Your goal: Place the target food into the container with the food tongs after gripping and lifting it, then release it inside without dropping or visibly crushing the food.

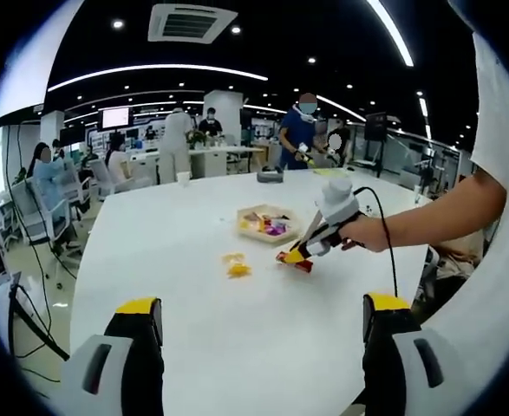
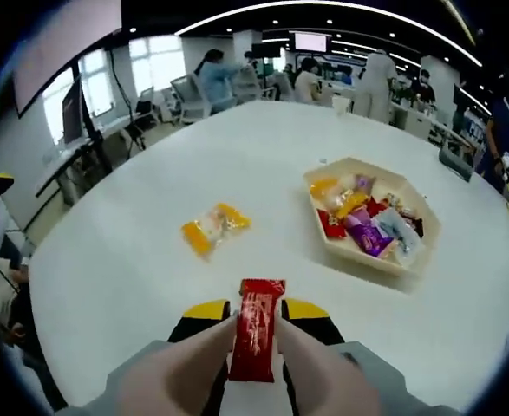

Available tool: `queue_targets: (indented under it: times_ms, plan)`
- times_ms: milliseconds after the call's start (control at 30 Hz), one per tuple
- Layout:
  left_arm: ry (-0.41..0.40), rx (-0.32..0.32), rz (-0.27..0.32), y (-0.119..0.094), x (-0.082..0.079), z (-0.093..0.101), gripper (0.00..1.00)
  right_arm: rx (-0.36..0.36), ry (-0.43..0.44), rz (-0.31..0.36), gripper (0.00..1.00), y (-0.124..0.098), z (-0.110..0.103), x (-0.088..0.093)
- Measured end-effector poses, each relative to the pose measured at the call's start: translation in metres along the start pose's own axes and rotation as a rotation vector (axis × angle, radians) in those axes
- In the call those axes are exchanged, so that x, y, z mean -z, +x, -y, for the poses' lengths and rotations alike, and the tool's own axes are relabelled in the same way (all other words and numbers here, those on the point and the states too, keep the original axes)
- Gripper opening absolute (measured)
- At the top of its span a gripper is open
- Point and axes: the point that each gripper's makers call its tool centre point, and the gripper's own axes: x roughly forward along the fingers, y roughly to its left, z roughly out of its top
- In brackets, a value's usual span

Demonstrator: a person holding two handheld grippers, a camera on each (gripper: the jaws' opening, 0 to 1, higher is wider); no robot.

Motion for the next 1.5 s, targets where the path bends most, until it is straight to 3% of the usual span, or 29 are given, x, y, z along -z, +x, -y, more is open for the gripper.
queue_targets:
  times_ms: [200,467,533,667,867,1033,1233,1367,1500]
  plan:
    - [0.026,0.057,0.014,0.008,-0.005,0.023,0.96,0.035,0.044,0.058,0.22,-0.039,0.014,0.002]
    - [0.076,0.161,0.023,0.023,-0.014,0.062,0.96,0.087,0.068,0.107,0.23,-0.098,0.032,0.020]
    - [0.098,0.189,0.031,0.028,-0.019,0.080,0.96,0.104,0.072,0.115,0.23,-0.118,0.039,0.031]
    - [0.115,0.207,0.028,0.034,-0.021,0.097,0.96,0.119,0.093,0.135,0.23,-0.143,0.047,0.048]
    - [0.131,0.240,0.005,0.054,-0.024,0.138,0.96,0.141,0.175,0.170,0.23,-0.191,0.069,0.088]
    - [0.156,0.250,-0.002,0.068,-0.036,0.171,0.96,0.150,0.194,0.193,0.23,-0.221,0.088,0.105]
    - [0.135,0.244,0.012,0.072,-0.043,0.213,0.96,0.133,0.204,0.232,0.23,-0.243,0.108,0.116]
    - [0.117,0.232,0.009,0.071,-0.038,0.225,0.96,0.111,0.199,0.261,0.23,-0.250,0.113,0.122]
    - [0.110,0.213,-0.011,0.070,-0.035,0.224,0.96,0.109,0.213,0.266,0.23,-0.260,0.116,0.127]
